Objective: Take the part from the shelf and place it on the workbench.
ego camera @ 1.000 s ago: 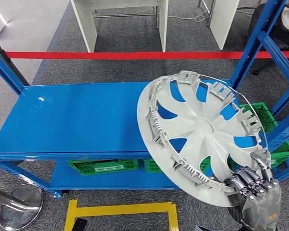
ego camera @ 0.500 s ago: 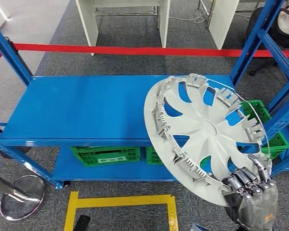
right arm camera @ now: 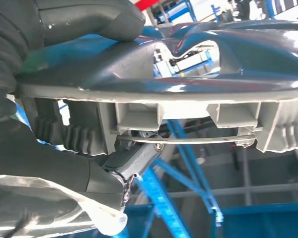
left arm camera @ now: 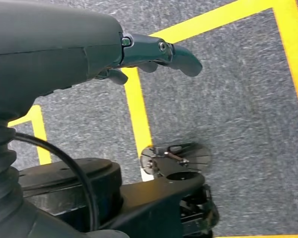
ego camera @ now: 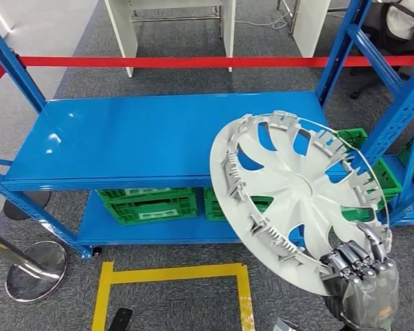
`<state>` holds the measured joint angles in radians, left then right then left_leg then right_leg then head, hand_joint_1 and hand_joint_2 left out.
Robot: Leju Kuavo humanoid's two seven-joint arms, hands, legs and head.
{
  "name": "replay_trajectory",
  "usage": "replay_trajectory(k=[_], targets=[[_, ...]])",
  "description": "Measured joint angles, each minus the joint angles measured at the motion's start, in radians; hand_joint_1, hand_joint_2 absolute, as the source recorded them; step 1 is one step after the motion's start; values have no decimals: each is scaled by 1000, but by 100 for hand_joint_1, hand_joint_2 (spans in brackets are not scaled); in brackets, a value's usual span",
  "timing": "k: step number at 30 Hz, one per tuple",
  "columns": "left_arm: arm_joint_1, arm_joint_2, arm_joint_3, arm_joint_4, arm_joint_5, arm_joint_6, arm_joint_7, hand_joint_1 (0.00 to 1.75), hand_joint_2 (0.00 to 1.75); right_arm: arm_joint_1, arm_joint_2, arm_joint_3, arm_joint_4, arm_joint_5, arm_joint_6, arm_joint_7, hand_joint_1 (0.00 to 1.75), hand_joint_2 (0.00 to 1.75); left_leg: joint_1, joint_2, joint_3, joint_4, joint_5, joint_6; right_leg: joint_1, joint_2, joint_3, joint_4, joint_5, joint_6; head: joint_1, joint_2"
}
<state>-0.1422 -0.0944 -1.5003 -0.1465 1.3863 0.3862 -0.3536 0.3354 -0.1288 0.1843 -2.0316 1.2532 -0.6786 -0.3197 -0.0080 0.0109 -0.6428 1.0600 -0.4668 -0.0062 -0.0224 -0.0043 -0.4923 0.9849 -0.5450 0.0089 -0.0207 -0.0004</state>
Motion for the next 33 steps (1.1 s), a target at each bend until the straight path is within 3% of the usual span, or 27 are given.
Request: replay_trajectory(k=[2, 3, 4, 5, 6, 7, 9, 10, 12, 14, 16, 18, 19, 20, 21, 23, 25, 26, 28, 30, 33], targets=[[1, 1, 0, 0, 1, 0, 0, 0, 175, 0, 0, 0, 1, 0, 0, 1, 175, 175, 4, -2, -24, 109, -105, -11, 0, -2, -20, 1, 21, -9, -2, 0], [1, 2, 0, 0, 1, 0, 0, 0, 175, 0, 0, 0, 2, 0, 0, 2, 175, 175, 5, -2, -34, 172, -141, -14, 1, -2, -32, 2, 32, -10, -2, 0], [1, 2, 0, 0, 3, 0, 0, 0, 175, 0, 0, 0, 2, 0, 0, 2, 175, 175, 6, -2, -35, 218, -153, -16, 1, -2, -45, 5, 43, -10, -2, 0], [1, 3, 1, 0, 6, 0, 0, 0, 175, 1, 0, 0, 3, 0, 0, 3, 175, 175, 7, -3, -22, 234, -143, -16, 1, -2, -59, 8, 53, -9, -2, 0], [1, 3, 1, 0, 10, 0, 0, 0, 175, 1, 0, 0, 4, 0, 0, 4, 175, 175, 7, -3, 7, 211, -116, -14, 1, -1, -75, 13, 62, -7, -2, 0], [0, 4, 3, 0, 14, 0, -1, 0, 175, 1, 0, 0, 5, 1, 0, 6, 175, 175, 7, -4, 52, 154, -86, -11, 1, -1, -89, 17, 70, -5, -2, 0], [-1, 5, 7, 0, 20, 0, -2, 0, 175, 1, 0, 0, 5, 0, 0, 10, 175, 175, 5, -9, 148, 6, -68, 0, 3, -1, -108, 26, 83, 2, -1, 0], [-1, 6, 11, 0, 22, 0, -2, 0, 175, 0, 0, 0, 5, -1, 0, 12, 175, 175, 3, -12, 177, -46, -73, 4, 4, -1, -114, 27, 90, 7, -1, 0], [-1, 7, 18, 0, 25, 0, -2, 0, 175, -2, 0, 0, 5, -8, 0, 17, 175, 175, -1, -14, 187, -81, -77, 15, 3, -2, -122, 25, 109, 20, 0, 0], [-1, 8, 22, 0, 30, 0, 0, 0, 175, -2, -5, 1, 7, -18, 0, 20, 175, 175, 0, -9, 169, -85, -59, 31, 0, 0, -133, 31, 100, 32, 0, 0], [-3, 8, 24, 0, 32, 1, 4, 0, 175, -4, -10, 2, 10, -30, 0, 20, 175, 175, 3, -4, 146, -89, -35, 47, 0, 2, -158, 95, 22, 38, 3, 0], [-5, 8, 25, 0, 33, 1, 7, 0, 175, -6, -15, 4, 12, -42, 0, 19, 175, 175, -1, -1, 116, -86, -12, 54, 1, 2, -187, 219, -72, 42, 6, 0], [-4, 8, 26, 0, 34, 0, 8, 0, 175, -6, -18, 4, 13, -47, 0, 17, 175, 175, -2, 0, 99, -84, -1, 54, 1, 2, -192, 274, -88, 44, 6, 0], [-4, 9, 26, 0, 35, -1, 8, 0, 175, -6, -20, 5, 15, -50, 0, 16, 175, 175, -4, 1, 81, -80, 10, 54, 1, 2, -186, 304, -79, 45, 6, 0], [-4, 10, 26, 0, 36, -2, 9, 0, 175, -6, -23, 6, 16, -53, 0, 15, 175, 175, -4, 2, 63, -75, 20, 52, 1, 2, -165, 302, -51, 45, 6, 0], [-4, 13, 26, 0, 37, -4, 9, 0, 175, -6, -28, 7, 18, -57, 0, 14, 175, 175, -5, 2, 32, -60, 36, 46, 0, 2, -75, 203, -2, 43, 6, 0], [-4, 15, 27, 0, 39, -7, 9, 0, 175, -9, -35, 9, 18, -55, 0, 20, 175, 175, -7, 2, 9, -44, 52, 37, 2, 2, 29, 56, -19, 37, 5, 0], [-4, 16, 27, 0, 40, -7, 9, 0, 175, -11, -39, 10, 20, -51, 0, 26, 175, 175, -8, 2, 2, -40, 60, 32, 4, 3, 55, 8, -36, 33, 5, 0], [-1, 19, 27, 0, 42, -7, 9, 0, 175, -11, -49, 14, 24, -38, 0, 43, 175, 175, -7, 0, -6, -41, 74, 21, 7, 1, 54, -16, -41, 18, 6, 0], [3, 23, 27, 0, 45, -13, 9, 0, 175, -11, -60, 20, 30, -30, 0, 61, 175, 175, -2, -6, -16, -19, 40, 6, 5, -8, 39, -17, -27, -1, 4, 0], [6, 24, 27, 0, 50, -25, 9, 0, 175, -11, -79, 33, 39, -24, 0, 79, 175, 175, 5, -8, -50, 133, -96, -14, 4, -26, 14, -17, -3, -13, 0, 0]])
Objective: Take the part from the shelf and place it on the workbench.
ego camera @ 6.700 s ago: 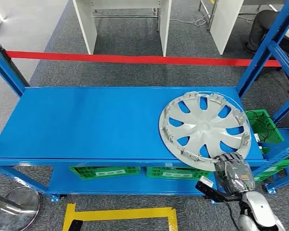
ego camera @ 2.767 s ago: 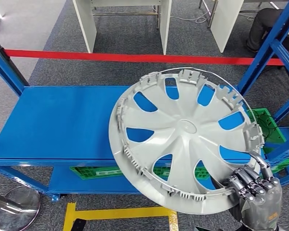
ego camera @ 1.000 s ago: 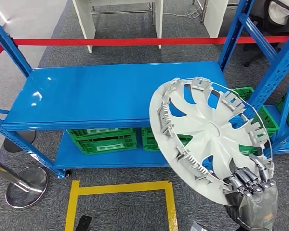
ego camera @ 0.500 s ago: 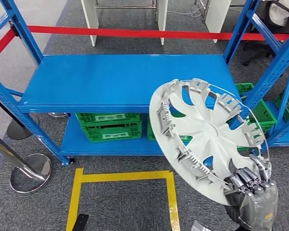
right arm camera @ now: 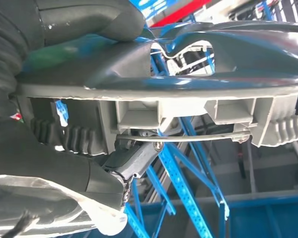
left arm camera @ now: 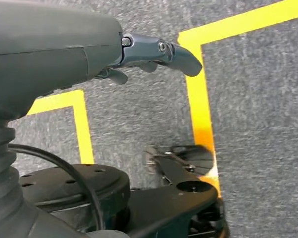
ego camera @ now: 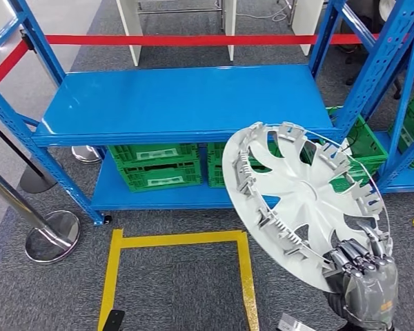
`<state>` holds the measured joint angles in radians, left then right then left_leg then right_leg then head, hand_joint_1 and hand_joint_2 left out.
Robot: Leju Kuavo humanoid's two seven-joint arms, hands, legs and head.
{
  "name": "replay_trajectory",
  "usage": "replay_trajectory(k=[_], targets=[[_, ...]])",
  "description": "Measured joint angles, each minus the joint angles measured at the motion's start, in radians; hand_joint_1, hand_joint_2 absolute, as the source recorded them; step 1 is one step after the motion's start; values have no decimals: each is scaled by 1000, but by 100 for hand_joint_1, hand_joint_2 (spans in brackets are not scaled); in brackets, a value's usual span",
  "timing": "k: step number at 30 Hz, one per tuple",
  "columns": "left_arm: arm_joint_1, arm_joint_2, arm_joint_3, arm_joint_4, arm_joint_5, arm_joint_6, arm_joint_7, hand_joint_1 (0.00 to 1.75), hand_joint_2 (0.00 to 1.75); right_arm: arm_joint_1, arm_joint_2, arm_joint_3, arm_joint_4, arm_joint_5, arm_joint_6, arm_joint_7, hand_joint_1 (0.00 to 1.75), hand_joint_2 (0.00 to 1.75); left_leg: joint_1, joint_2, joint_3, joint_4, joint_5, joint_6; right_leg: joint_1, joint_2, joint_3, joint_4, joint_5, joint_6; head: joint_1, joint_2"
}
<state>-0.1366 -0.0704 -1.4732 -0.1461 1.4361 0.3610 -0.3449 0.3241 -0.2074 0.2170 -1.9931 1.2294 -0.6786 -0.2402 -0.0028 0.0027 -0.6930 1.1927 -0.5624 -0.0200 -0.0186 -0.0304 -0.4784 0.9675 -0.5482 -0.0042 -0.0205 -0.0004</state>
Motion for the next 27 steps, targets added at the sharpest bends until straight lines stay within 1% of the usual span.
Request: replay_trajectory(k=[1, 2, 3, 4, 5, 6, 7, 8, 9, 10, 11, 12, 13, 14, 15, 16, 17, 18, 19, 20, 21, 22, 23, 24, 25, 26, 27], targets=[[0, 0, 0, 0, 0, -1, 0, 0, 175, 0, -4, 4, 3, 1, 0, 3, 175, 175, 2, 0, -8, 56, -23, -4, 0, -7, -7, 1, 7, 1, 0, 0], [0, 0, 0, 0, 1, -2, 0, 0, 175, 0, -7, 8, 6, 3, 0, 5, 175, 175, 4, 0, -7, 90, -26, -7, 0, -14, -14, 3, 14, 2, 0, 0], [1, 0, 0, 0, 1, -2, 0, 0, 175, 0, -11, 11, 9, 3, 0, 7, 175, 175, 6, 1, 11, 89, -7, -8, 0, -22, -20, 6, 19, 3, 0, 0], [1, 0, 0, 0, 0, -2, 0, 0, 175, 0, -13, 15, 11, 4, 0, 9, 175, 175, 7, 5, 45, 48, 23, -6, 0, -31, -24, 9, 23, 6, 0, 0], [0, 0, 0, 0, 0, -2, 0, 0, 175, 0, -16, 17, 12, 4, 0, 10, 175, 175, 7, 15, 89, -17, 49, -3, 0, -41, -29, 13, 25, 7, -1, 0], [0, 0, 0, 0, 0, -1, 0, 0, 175, -1, -18, 18, 13, 4, 0, 12, 175, 175, 3, 32, 132, -87, 65, 3, 2, -51, -33, 17, 26, 10, 0, 0], [-2, 1, 0, 0, 0, -1, 0, 0, 175, -2, -21, 20, 13, 5, 0, 14, 175, 175, -1, 46, 162, -141, 70, 9, 3, -62, -36, 19, 28, 15, 0, 0], [-2, 1, 0, 0, 0, -1, 0, 0, 175, -3, -24, 22, 13, 6, 0, 15, 175, 175, -6, 56, 176, -171, 67, 16, 5, -72, -39, 20, 30, 20, 0, 0], [-3, 1, 0, 0, 0, 0, 0, 0, 175, -6, -27, 24, 13, 8, 0, 17, 175, 175, -10, 56, 178, -183, 62, 21, 6, -82, -41, 21, 33, 25, 1, 0], [-2, 1, 0, 0, 0, 1, 0, 0, 175, -8, -30, 26, 13, 9, 0, 19, 175, 175, -9, 47, 176, -192, 62, 28, 7, -92, -43, 21, 35, 31, 1, 0], [-1, 1, 0, 0, 0, 3, 1, 0, 175, -11, -33, 29, 14, 10, 0, 22, 175, 175, -7, 37, 175, -201, 64, 36, 6, -88, -47, 24, 30, 36, 1, 0], [-1, 1, 0, 0, -1, 4, 2, 0, 175, -12, -36, 31, 14, 11, 0, 25, 175, 175, -4, 27, 174, -210, 67, 45, 5, -68, -57, 40, 16, 39, 3, 0], [-2, 0, 0, 0, -2, 6, 3, 0, 175, -13, -40, 34, 14, 12, -1, 29, 175, 175, -2, 17, 172, -217, 72, 54, 3, -41, -75, 75, -8, 43, 6, 0], [-3, 0, 0, 0, -4, 7, 4, 0, 175, -13, -44, 37, 16, 13, -1, 33, 175, 175, -1, 8, 167, -217, 77, 61, 1, -8, -102, 130, -40, 45, 9, 0], [-4, -1, 0, 0, -5, 7, 4, 0, 175, -12, -48, 39, 17, 15, -1, 37, 175, 175, -2, -3, 162, -217, 81, 65, 0, 14, -134, 199, -73, 46, 11, 0], [-4, -1, 0, 0, -6, 7, 5, 0, 175, -12, -52, 41, 19, 17, -1, 41, 175, 175, -4, -14, 156, -215, 85, 67, 1, 23, -162, 260, -94, 47, 12, 0], [-4, -1, 0, 0, -6, 7, 6, 0, 175, -12, -55, 44, 20, 19, -1, 45, 175, 175, -6, -26, 152, -212, 87, 67, 1, 26, -178, 296, -98, 47, 12, 0], [-3, -1, 0, 0, -6, 7, 6, 0, 175, -12, -58, 47, 21, 20, -1, 49, 175, 175, -7, -39, 148, -208, 89, 67, 1, 29, -177, 295, -84, 46, 12, 0], [-3, -1, 0, 0, -6, 8, 7, 0, 175, -12, -60, 50, 21, 21, -1, 51, 175, 175, -8, -52, 145, -204, 90, 67, 0, 33, -157, 256, -53, 45, 13, 0], [-3, -1, 0, 0, -6, 8, 7, 0, 175, -11, -62, 53, 21, 22, -1, 52, 175, 175, -8, -65, 142, -199, 90, 65, -1, 46, -124, 191, -18, 43, 13, 0], [-3, -1, 0, 0, -6, 8, 7, 0, 175, -11, -64, 56, 22, 24, -1, 53, 175, 175, -9, -77, 137, -192, 90, 63, -3, 74, -93, 128, 6, 41, 13, 0], [-4, -1, 0, 0, -7, 8, 7, 0, 175, -11, -64, 58, 21, 27, -2, 54, 175, 175, -9, -89, 129, -185, 91, 59, -6, 98, -67, 79, 18, 40, 12, 0], [-4, -1, 0, 0, -7, 8, 7, 0, 175, -9, -65, 60, 21, 30, -2, 55, 175, 175, -8, -101, 120, -180, 93, 53, -7, 117, -54, 53, 19, 39, 12, 0], [-4, -2, 0, 0, -7, 7, 6, 0, 175, -8, -65, 62, 21, 33, -2, 57, 175, 175, -7, -113, 111, -176, 96, 46, -7, 124, -51, 47, 15, 38, 11, 0], [-2, -2, 0, 0, -7, 7, 3, 0, 175, -6, -65, 63, 20, 36, -2, 60, 175, 175, -4, -126, 104, -174, 101, 38, -7, 113, -50, 44, 16, 35, 11, 0], [1, -1, 0, 0, -7, 7, -1, 0, 175, -5, -65, 64, 20, 39, -2, 63, 175, 175, -3, -129, 100, -172, 101, 32, -7, 100, -51, 43, 19, 29, 11, 0], [2, -1, 0, 0, -7, 7, -6, 0, 175, -3, -65, 66, 20, 42, -2, 67, 175, 175, -4, -116, 92, -160, 92, 26, -9, 85, -50, 40, 23, 23, 7, 0]])
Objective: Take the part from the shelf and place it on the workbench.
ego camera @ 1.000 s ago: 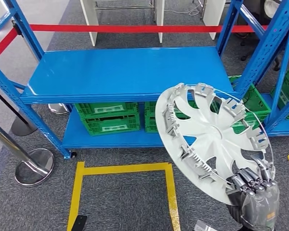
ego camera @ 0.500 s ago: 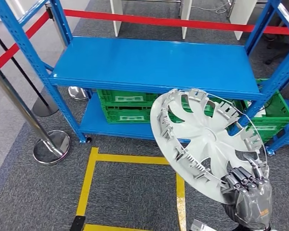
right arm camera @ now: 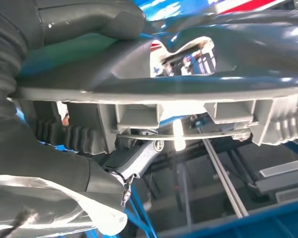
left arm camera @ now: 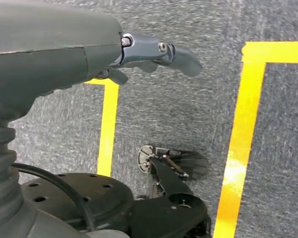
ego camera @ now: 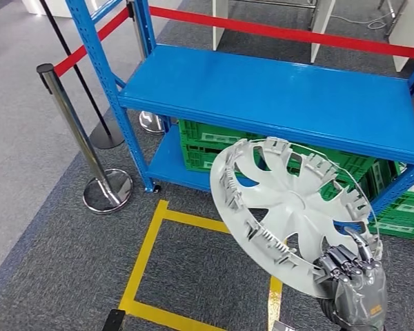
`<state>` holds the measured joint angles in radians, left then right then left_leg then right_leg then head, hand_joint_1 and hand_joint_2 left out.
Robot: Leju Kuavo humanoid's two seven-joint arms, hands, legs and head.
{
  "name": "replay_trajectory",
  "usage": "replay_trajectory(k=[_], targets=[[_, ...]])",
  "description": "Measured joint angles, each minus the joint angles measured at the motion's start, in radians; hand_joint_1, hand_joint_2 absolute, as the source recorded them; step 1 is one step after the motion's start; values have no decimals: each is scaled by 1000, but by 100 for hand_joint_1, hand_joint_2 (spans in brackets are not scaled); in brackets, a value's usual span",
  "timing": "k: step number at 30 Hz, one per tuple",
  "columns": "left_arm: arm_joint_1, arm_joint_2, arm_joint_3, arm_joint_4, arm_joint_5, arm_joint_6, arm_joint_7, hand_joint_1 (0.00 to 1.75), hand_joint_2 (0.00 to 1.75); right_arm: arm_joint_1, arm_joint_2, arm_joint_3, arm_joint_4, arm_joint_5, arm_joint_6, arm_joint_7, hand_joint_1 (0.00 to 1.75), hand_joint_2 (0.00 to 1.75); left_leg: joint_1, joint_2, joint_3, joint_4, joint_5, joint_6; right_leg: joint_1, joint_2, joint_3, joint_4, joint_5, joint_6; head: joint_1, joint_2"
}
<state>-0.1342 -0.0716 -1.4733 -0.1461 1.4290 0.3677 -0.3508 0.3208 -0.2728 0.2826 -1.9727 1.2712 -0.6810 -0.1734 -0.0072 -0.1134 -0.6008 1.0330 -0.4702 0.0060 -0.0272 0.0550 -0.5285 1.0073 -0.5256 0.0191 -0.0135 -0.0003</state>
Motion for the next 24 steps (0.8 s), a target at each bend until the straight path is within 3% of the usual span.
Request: replay_trajectory(k=[1, 3, 5, 6, 8, 10, 12, 14, 16, 18, 20, 21, 22, 23, 24], targets=[[0, 0, 0, 0, 0, -1, -6, 0, 175, 3, 0, 1, 0, 3, 0, 3, 175, 175, -1, 24, -14, 31, -21, -6, -2, -17, 1, -3, 3, -6, -4, 0], [-2, -1, 0, 0, 0, -2, -13, 0, 175, 10, 0, 2, -1, 6, 0, 6, 175, 175, 2, 81, -65, 148, -87, -17, -1, -50, 0, -5, 4, -11, -11, 0], [-3, -1, 0, 0, 0, -4, -15, 0, 175, 13, 0, 3, -2, 8, 0, 7, 175, 175, 9, 102, -107, 254, -127, -25, 0, -81, -2, -4, 4, -12, -12, 0], [-2, -1, 0, 0, 0, -4, -16, 0, 175, 14, 0, 3, -2, 8, 0, 7, 175, 175, 11, 105, -106, 261, -121, -27, 0, -95, -2, -4, 4, -12, -12, 0], [-1, -1, 0, 0, 0, -5, -16, 0, 175, 14, 0, 5, -2, 8, 0, 7, 175, 175, 13, 121, -49, 160, -62, -25, 0, -121, 0, -4, 3, -10, -12, 0], [-3, 0, 0, 0, 0, -5, -16, 0, 175, 15, 0, 7, -2, 8, 0, 7, 175, 175, 5, 164, 21, 26, -18, -15, 3, -143, 2, -3, 0, -5, -12, 0], [-4, 0, 0, 0, 0, -5, -17, 0, 175, 14, 0, 7, -3, 9, 0, 8, 175, 175, -4, 183, 39, -22, -13, -5, 7, -163, 3, -3, -1, 4, -11, 0], [-2, 0, 0, 0, 1, -5, -17, 0, 175, 13, 0, 9, -3, 12, 0, 12, 175, 175, -3, 161, 34, -27, -7, 6, 6, -180, 3, -6, -4, 16, -11, 0], [-1, 0, 0, 0, 1, -5, -18, 0, 175, 13, -2, 11, -5, 15, 0, 17, 175, 175, 1, 139, 36, -39, 3, 20, 3, -148, -9, 21, -31, 25, -8, 0], [-4, -1, 0, 0, 1, -6, -18, 0, 175, 14, -6, 14, -6, 17, 0, 20, 175, 175, 3, 117, 35, -44, 9, 30, 1, -87, -58, 130, -92, 26, -3, 0], [-5, -2, 0, 0, 1, -8, -18, 0, 175, 16, -9, 16, -6, 20, 0, 20, 175, 175, 1, 92, 32, -43, 10, 32, 2, -60, -119, 255, -137, 26, -1, 0], [-4, -3, 0, 0, 1, -9, -18, 0, 175, 17, -10, 18, -6, 21, 0, 20, 175, 175, 1, 78, 32, -42, 11, 33, 3, -57, -133, 277, -134, 26, -1, 0], [-4, -3, 0, 0, 1, -10, -18, 0, 175, 18, -11, 20, -6, 22, 0, 20, 175, 175, 1, 64, 33, -41, 11, 33, 2, -55, -128, 259, -110, 27, -1, 0], [-4, -3, 0, 0, 1, -11, -18, 0, 175, 19, -13, 21, -6, 23, 0, 20, 175, 175, 1, 50, 33, -38, 10, 31, 0, -48, -106, 206, -72, 27, -1, 0], [-5, -4, 0, 0, 0, -13, -18, 0, 175, 18, -15, 22, -5, 24, 0, 20, 175, 175, 2, 37, 32, -34, 8, 29, -3, -26, -76, 139, -37, 28, 0, 0]])
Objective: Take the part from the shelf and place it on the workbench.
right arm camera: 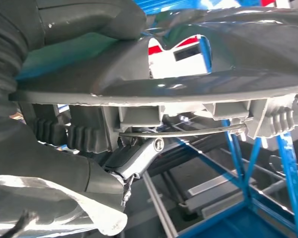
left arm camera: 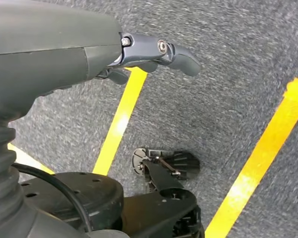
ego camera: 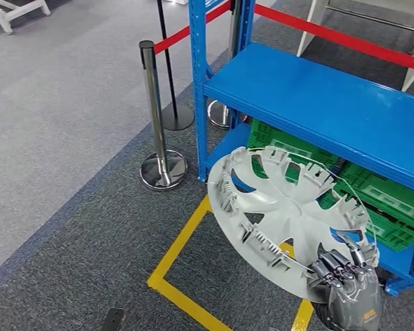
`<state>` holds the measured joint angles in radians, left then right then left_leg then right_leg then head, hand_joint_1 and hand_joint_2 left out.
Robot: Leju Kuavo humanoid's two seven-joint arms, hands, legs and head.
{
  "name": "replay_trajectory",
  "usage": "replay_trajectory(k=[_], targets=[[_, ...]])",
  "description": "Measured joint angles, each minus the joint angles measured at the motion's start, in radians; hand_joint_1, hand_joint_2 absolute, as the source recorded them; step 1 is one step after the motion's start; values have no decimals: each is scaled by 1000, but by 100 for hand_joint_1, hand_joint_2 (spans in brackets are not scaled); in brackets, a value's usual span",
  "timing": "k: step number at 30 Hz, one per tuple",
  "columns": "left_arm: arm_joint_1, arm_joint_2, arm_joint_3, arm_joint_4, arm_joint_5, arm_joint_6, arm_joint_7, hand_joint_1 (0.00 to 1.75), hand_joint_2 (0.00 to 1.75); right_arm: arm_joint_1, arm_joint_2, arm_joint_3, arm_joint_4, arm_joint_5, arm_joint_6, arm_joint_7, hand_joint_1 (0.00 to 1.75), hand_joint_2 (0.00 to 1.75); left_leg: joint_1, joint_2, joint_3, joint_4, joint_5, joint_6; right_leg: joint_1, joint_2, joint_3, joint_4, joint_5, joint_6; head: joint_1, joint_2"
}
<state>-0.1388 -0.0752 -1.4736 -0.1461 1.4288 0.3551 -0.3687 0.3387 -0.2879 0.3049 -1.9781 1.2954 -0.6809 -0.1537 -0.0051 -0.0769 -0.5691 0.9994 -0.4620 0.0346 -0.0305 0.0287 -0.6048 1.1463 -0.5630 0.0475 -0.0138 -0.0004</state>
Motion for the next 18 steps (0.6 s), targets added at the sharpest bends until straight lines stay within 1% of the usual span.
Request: replay_trajectory(k=[1, 2, 3, 4, 5, 6, 7, 8, 9, 10, 11, 12, 13, 14, 15, 16, 17, 18], targets=[[-1, -1, 0, 0, -1, -2, 0, 0, 175, -1, -3, 1, 0, 2, 0, 0, 175, 175, -1, -13, -4, 9, -3, -4, -4, 23, 28, -63, 23, 1, 0, 0], [-3, -1, -1, 0, -2, -3, 1, 0, 175, -3, -6, 2, 0, 3, 0, -1, 175, 175, -1, -26, -11, 17, -4, -10, -7, 42, 47, -103, 34, 1, 0, 0], [-3, -2, -1, 0, -3, -3, 2, 0, 175, -5, -10, 2, 0, 3, 0, -1, 175, 175, 0, -37, -19, 22, -3, -16, -7, 54, 56, -120, 33, 0, -1, 0], [-3, -2, -2, 0, -4, -3, 3, 0, 175, -6, -13, 3, 0, 3, 0, -1, 175, 175, 0, -48, -26, 26, -1, -21, -6, 48, 58, -122, 31, -2, -1, 0], [-2, -2, -2, 0, -5, -3, 4, 0, 175, -8, -16, 3, 1, 3, 0, 0, 175, 175, 3, -57, -31, 26, 1, -27, -6, 36, 59, -120, 32, -6, -1, 0], [-1, -2, -2, 0, -6, -3, 4, 0, 175, -9, -18, 3, 1, 2, 0, 1, 175, 175, 2, -50, -36, 33, -3, -32, -7, 23, 61, -121, 33, -11, -3, 0], [-1, -2, -3, 0, -7, -2, 4, 0, 175, -10, -20, 3, 0, 2, 0, 2, 175, 175, 1, -30, -46, 53, -16, -38, -8, 8, 63, -123, 34, -17, -6, 0], [-2, -2, -3, 0, -7, -2, 4, 0, 175, -12, -21, 3, 0, 2, 0, 4, 175, 175, 1, -1, -65, 94, -40, -43, -9, -7, 65, -125, 34, -23, -9, 0], [-4, -3, -3, 0, -7, -2, 5, 0, 175, -13, -23, 3, 0, 2, 0, 6, 175, 175, 0, 33, -93, 154, -69, -48, -6, -23, 66, -125, 32, -27, -13, 0], [-6, -3, -3, 0, -7, -1, 4, 0, 175, -14, -24, 4, 0, 2, 0, 8, 175, 175, 3, 53, -125, 222, -99, -52, -5, -38, 67, -125, 31, -30, -15, 0], [-6, -3, -4, 0, -7, -1, 4, 0, 175, -15, -26, 5, 1, 2, 0, 10, 175, 175, 6, 63, -153, 280, -118, -55, -3, -53, 68, -125, 30, -32, -14, 0], [-5, -4, -4, 0, -7, 0, 4, 0, 175, -16, -28, 7, 1, 2, 0, 12, 175, 175, 8, 67, -166, 309, -119, -56, -2, -67, 68, -124, 28, -33, -14, 0], [-5, -3, -4, 0, -8, 0, 4, 0, 175, -17, -29, 10, 1, 4, 0, 16, 175, 175, 9, 70, -162, 300, -102, -55, -2, -80, 70, -124, 26, -33, -15, 0], [-4, -3, -4, 0, -8, 1, 4, 0, 175, -18, -31, 14, 2, 7, 0, 21, 175, 175, 9, 76, -139, 252, -70, -52, -1, -93, 74, -124, 24, -32, -15, 0], [-5, -3, -5, 0, -8, 1, 4, 0, 175, -18, -33, 19, 2, 12, 0, 27, 175, 175, 6, 91, -105, 183, -34, -46, 0, -106, 78, -125, 20, -30, -15, 0], [-6, -2, -5, 0, -9, 1, 5, 0, 175, -19, -35, 22, 2, 15, 0, 32, 175, 175, 0, 114, -72, 119, -10, -38, 2, -117, 82, -124, 17, -26, -14, 0], [-8, -2, -6, 0, -9, 2, 6, 0, 175, -19, -37, 25, 2, 18, 0, 36, 175, 175, -6, 134, -49, 70, 2, -31, 5, -128, 84, -124, 13, -21, -14, 0], [-9, -2, -6, 0, -9, 3, 7, 0, 175, -20, -39, 27, 2, 19, 0, 38, 175, 175, -12, 147, -39, 45, 3, -26, 7, -139, 86, -125, 11, -17, -14, 0]])
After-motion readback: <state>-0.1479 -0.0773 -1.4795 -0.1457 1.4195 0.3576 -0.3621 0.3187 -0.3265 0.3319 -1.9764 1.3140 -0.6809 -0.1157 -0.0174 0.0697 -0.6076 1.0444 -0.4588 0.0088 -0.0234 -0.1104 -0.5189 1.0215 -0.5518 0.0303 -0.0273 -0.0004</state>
